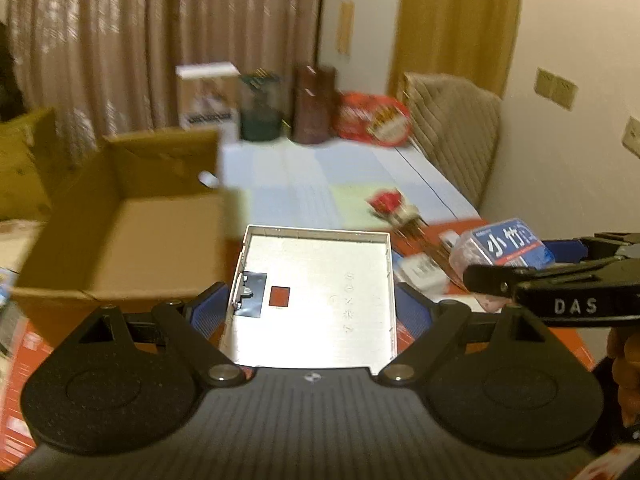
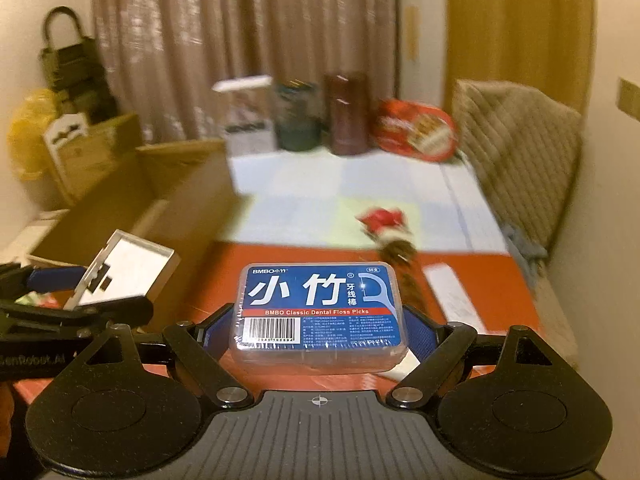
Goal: Organize rigid objects
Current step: 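Carry both boxes to the cardboard box and release them inside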
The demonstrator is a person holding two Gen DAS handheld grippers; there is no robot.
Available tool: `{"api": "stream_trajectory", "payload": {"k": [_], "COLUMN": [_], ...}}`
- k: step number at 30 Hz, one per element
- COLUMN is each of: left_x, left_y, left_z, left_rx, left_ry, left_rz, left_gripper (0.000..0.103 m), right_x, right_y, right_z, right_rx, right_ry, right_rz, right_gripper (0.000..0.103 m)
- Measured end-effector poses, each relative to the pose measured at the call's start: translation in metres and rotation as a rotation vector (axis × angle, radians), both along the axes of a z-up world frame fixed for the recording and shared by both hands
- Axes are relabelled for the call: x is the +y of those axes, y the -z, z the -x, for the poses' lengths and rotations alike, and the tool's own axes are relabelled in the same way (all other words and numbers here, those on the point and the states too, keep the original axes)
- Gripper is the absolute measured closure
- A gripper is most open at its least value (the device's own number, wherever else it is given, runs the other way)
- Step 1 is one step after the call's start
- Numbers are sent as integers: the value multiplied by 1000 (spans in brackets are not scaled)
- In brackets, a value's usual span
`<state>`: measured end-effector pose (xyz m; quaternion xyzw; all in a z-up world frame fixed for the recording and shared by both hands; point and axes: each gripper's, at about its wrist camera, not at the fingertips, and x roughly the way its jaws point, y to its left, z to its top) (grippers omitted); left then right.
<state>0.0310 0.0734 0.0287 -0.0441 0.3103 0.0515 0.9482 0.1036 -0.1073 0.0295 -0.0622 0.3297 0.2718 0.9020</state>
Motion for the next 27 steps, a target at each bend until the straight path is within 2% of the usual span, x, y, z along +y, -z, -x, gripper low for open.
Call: {"api": "stream_trajectory", "payload": {"k": [3, 6, 11, 19, 23, 27], "left_x": [32, 65, 127, 192, 203, 209], "left_y": [-19, -31, -37, -20, -4, 6], "left_z": [10, 13, 9, -14, -21, -25], "left_rx": [-25, -17, 2, 44, 71, 79], "left_ry": [-61, -101, -160, -172, -159, -154], "left_rz": [-36, -60, -85, -67, -64, -57], "left_gripper": [17, 17, 17, 17, 17, 17], "right_x": [31, 67, 134, 217, 239, 242], "right_y": [-13, -19, -12, 15, 28, 41], "right_z": [5, 6, -1, -26, -33, -42], "right_rx": [-15, -14, 5, 22, 34, 50], "right_ry": [-75, -150, -273, -389, -415, -416], "right_rz": [-17, -34, -12, 66, 84, 100], "right_gripper": [20, 20, 20, 20, 20, 20]}}
